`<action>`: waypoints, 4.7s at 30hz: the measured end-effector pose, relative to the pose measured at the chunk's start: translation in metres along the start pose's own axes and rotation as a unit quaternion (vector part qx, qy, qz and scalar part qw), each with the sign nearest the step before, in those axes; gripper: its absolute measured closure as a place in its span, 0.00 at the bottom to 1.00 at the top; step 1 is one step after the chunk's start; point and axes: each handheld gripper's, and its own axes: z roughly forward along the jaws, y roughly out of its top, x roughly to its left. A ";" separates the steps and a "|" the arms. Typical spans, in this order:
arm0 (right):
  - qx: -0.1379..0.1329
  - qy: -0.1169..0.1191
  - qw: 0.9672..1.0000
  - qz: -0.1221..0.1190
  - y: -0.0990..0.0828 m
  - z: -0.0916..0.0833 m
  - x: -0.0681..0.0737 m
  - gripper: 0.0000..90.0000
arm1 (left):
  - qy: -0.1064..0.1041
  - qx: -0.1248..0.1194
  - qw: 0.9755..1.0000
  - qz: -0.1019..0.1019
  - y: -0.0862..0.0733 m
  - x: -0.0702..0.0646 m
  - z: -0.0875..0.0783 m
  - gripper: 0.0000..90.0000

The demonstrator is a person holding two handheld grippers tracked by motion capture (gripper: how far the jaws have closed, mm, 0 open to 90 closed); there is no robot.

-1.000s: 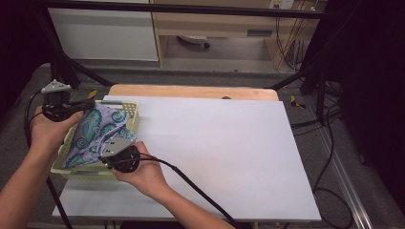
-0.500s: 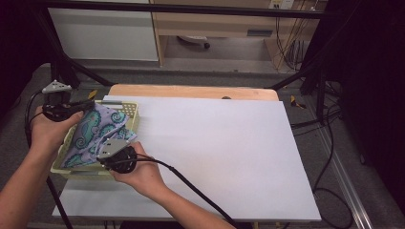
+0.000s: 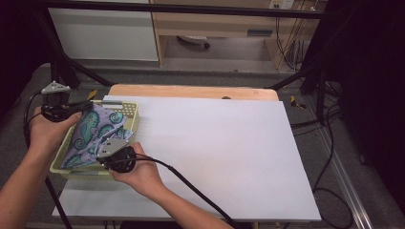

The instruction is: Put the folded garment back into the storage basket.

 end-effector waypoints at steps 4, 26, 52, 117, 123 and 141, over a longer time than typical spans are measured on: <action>0.000 0.000 1.000 0.000 -0.001 0.002 0.000 0.93 | 0.003 0.002 1.000 0.001 -0.001 0.002 0.001 0.91; 0.007 -0.001 1.000 0.005 -0.005 0.007 -0.002 0.93 | 0.008 0.011 1.000 0.002 -0.005 0.005 0.007 0.91; 0.022 -0.031 0.999 0.022 -0.010 0.016 -0.024 0.92 | 0.001 -0.005 1.000 -0.003 -0.006 0.010 0.047 0.89; -0.001 -0.156 0.983 0.100 -0.060 -0.177 -0.089 0.05 | -0.048 -0.095 0.994 -0.011 -0.103 -0.133 -0.032 0.05; -0.004 -0.167 0.980 0.108 -0.065 -0.193 -0.096 0.06 | -0.050 -0.096 0.994 -0.020 -0.112 -0.129 -0.032 0.05; 0.003 -0.217 0.966 0.142 -0.101 -0.245 -0.115 0.03 | -0.053 -0.094 0.994 -0.024 -0.127 -0.127 -0.032 0.05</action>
